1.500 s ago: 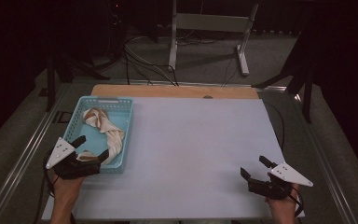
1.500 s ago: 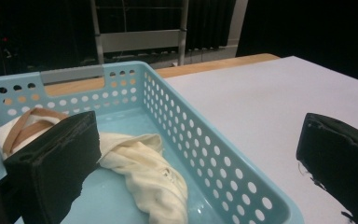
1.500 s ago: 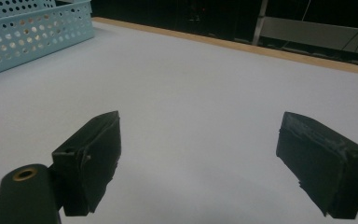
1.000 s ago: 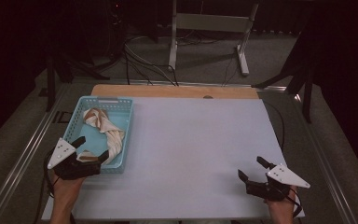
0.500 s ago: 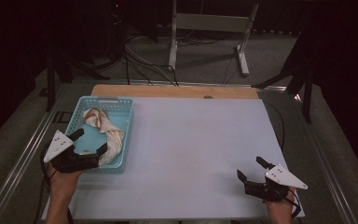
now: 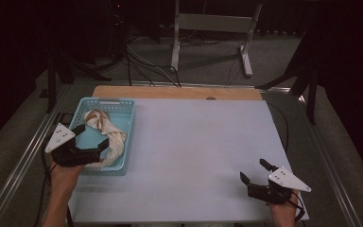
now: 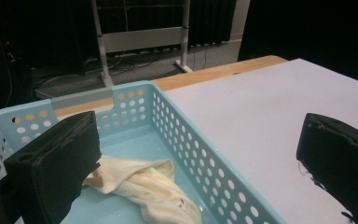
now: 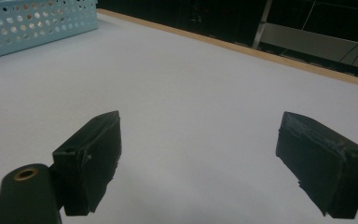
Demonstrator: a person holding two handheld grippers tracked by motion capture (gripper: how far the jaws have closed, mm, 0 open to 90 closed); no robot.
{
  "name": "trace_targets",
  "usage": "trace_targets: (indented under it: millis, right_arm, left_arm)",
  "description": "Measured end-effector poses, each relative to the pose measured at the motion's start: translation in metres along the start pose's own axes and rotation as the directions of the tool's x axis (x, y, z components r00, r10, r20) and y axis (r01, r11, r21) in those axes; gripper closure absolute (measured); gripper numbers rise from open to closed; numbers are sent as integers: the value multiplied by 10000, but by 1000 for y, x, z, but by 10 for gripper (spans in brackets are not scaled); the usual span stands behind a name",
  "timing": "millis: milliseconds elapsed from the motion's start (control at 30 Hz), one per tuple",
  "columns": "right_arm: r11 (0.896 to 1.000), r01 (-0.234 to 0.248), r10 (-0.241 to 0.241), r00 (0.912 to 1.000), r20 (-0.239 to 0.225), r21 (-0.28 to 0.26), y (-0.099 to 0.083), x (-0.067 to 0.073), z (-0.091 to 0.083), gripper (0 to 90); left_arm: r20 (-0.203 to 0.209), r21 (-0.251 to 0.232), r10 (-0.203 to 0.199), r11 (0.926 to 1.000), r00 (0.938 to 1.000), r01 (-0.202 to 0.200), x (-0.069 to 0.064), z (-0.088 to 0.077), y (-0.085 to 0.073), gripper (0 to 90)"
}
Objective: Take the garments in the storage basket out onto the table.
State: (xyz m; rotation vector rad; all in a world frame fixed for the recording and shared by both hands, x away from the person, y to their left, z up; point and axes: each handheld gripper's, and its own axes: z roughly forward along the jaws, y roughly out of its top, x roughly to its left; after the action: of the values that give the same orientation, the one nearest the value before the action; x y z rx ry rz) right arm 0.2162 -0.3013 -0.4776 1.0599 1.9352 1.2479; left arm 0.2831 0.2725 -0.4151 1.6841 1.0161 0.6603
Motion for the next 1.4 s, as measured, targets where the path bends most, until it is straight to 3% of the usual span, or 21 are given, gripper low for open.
trace_targets:
  millis: [533, 900, 1400]
  right_arm:
    - [9999, -49, 50, 9999, 115, -88, 0, -1, -1, 145]
    - [10000, -75, 75, 9999, 91, -33, 0, -1, 0, 146]
    - [10000, -51, 51, 10000, 21, 56, -1, -1, 1, 145]
  left_arm:
    - [-112, 683, 59, 9977, 9999, -51, 8, 17, 7, 2]
    - [-148, 1288, -3, 9917, 9999, 22, 14, 34, 6, 2]
    - [-488, 1545, -110, 9878, 9987, 184, 24, 50, 6, 3]
